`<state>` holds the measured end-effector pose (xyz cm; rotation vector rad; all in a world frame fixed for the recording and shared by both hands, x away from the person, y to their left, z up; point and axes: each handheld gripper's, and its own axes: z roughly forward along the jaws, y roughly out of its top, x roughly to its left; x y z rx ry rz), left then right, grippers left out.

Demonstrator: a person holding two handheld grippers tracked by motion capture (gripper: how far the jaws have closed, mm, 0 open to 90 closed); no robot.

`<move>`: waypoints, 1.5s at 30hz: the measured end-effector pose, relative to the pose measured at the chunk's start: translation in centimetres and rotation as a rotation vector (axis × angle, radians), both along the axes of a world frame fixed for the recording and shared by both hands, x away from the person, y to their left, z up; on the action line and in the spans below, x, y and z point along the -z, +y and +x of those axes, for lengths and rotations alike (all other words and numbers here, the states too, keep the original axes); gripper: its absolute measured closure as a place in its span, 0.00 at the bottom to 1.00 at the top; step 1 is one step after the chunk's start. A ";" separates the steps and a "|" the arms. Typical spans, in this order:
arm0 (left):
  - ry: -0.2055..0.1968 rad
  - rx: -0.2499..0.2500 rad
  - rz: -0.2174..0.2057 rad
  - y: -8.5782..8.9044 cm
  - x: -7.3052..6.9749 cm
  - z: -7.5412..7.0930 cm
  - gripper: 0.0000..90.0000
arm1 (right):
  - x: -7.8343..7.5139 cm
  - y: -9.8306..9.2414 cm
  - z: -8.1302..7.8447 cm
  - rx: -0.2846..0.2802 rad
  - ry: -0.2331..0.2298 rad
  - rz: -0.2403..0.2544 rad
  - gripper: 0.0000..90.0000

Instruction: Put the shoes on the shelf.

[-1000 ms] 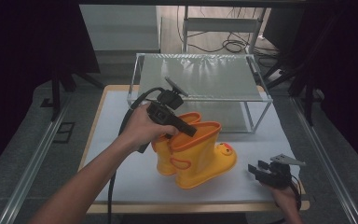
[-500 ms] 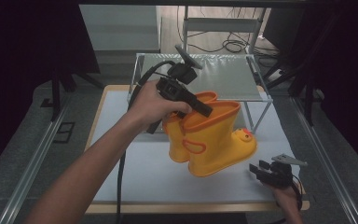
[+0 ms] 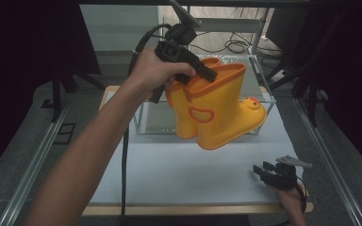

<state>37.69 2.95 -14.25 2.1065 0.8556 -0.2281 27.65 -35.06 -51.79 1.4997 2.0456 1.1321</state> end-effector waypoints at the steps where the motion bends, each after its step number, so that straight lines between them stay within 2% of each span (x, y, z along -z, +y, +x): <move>1: -0.002 -0.013 0.000 0.0 -0.3 0.4 0.91 | 0.0 0.0 0.0 0.000 0.000 -0.002 0.52; 10: -0.005 -0.145 0.005 0.0 -1.2 4.0 0.91 | 0.0 -0.1 -0.1 0.004 0.000 0.004 0.52; 16: -0.010 -0.281 0.010 0.0 -1.0 6.2 0.91 | 0.0 -0.2 0.0 0.012 0.000 0.009 0.52; 23: -0.018 -0.394 0.047 0.2 -0.4 8.1 0.91 | 0.0 -0.3 -0.1 0.009 -0.003 0.010 0.52; 31: -0.007 -0.453 0.080 0.2 0.9 10.2 0.91 | 0.0 -0.2 -0.1 0.008 -0.003 0.010 0.52; 39: 0.000 -0.504 0.069 1.1 1.6 12.4 0.91 | 0.1 -0.2 -0.1 0.009 0.004 0.009 0.52; 45: -0.003 -0.550 0.106 1.1 2.6 13.8 0.91 | 0.1 -0.3 -0.1 0.011 0.001 0.008 0.52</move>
